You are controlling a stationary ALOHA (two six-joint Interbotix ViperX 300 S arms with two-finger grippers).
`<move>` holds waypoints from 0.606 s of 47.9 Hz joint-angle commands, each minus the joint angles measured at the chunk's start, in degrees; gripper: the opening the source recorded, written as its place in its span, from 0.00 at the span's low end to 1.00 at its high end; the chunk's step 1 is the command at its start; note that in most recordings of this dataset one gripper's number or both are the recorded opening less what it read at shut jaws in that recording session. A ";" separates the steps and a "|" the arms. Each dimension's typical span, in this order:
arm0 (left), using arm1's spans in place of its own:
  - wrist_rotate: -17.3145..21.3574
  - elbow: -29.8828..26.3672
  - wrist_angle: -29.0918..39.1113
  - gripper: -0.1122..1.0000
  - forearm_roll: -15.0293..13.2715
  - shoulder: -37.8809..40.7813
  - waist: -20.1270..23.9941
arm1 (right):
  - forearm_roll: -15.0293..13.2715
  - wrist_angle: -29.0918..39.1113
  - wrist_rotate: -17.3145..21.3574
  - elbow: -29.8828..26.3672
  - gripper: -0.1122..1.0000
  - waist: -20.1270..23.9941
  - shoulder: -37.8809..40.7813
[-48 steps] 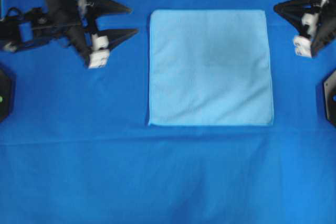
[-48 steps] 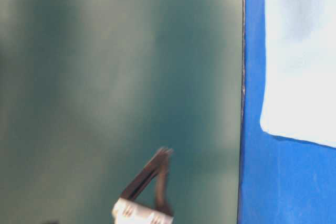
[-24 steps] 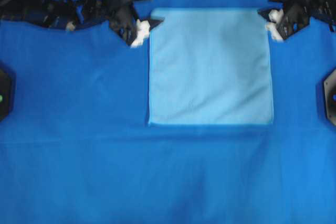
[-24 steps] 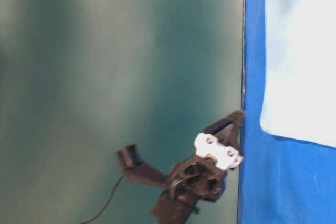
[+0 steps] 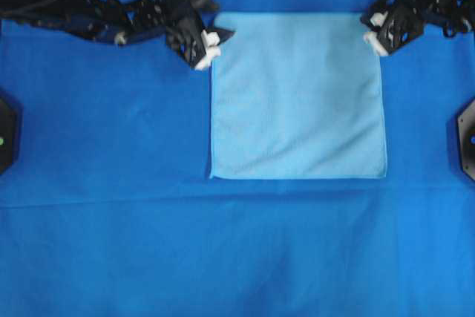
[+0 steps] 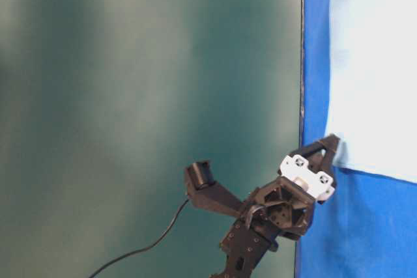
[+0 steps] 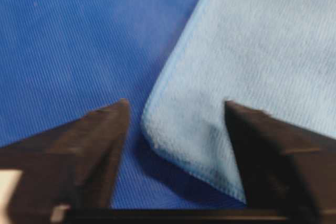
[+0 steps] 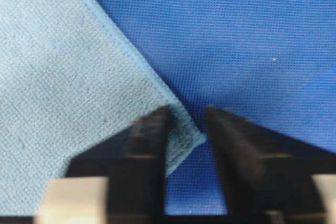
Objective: Fold the light blue towel.
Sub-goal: 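Move both grippers to the towel's top-left and top-right corners, then grasp the top corners with both grippers and lift them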
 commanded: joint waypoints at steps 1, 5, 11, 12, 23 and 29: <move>0.62 -1.41 1.93 0.51 0.00 -0.44 -0.18 | -0.53 -0.26 -0.09 -0.09 0.37 -0.18 -0.44; 1.23 -1.49 2.99 0.32 0.00 -0.35 -0.26 | -0.88 -0.18 -0.09 0.09 0.17 -0.18 -0.53; 1.67 -1.41 2.99 0.11 0.00 -0.44 -0.26 | -0.88 -0.26 -0.09 0.18 0.11 0.18 -0.53; 1.67 -1.41 2.99 0.11 -0.09 -0.44 -0.35 | -0.88 -0.26 -0.09 0.09 0.11 0.18 -0.53; 1.85 -1.32 3.43 0.11 0.00 -2.11 -0.44 | -0.79 0.35 0.53 0.18 0.11 0.35 -2.55; 1.85 -0.79 3.60 0.11 0.00 -5.54 -0.53 | -0.53 2.11 0.79 0.62 0.11 0.62 -6.68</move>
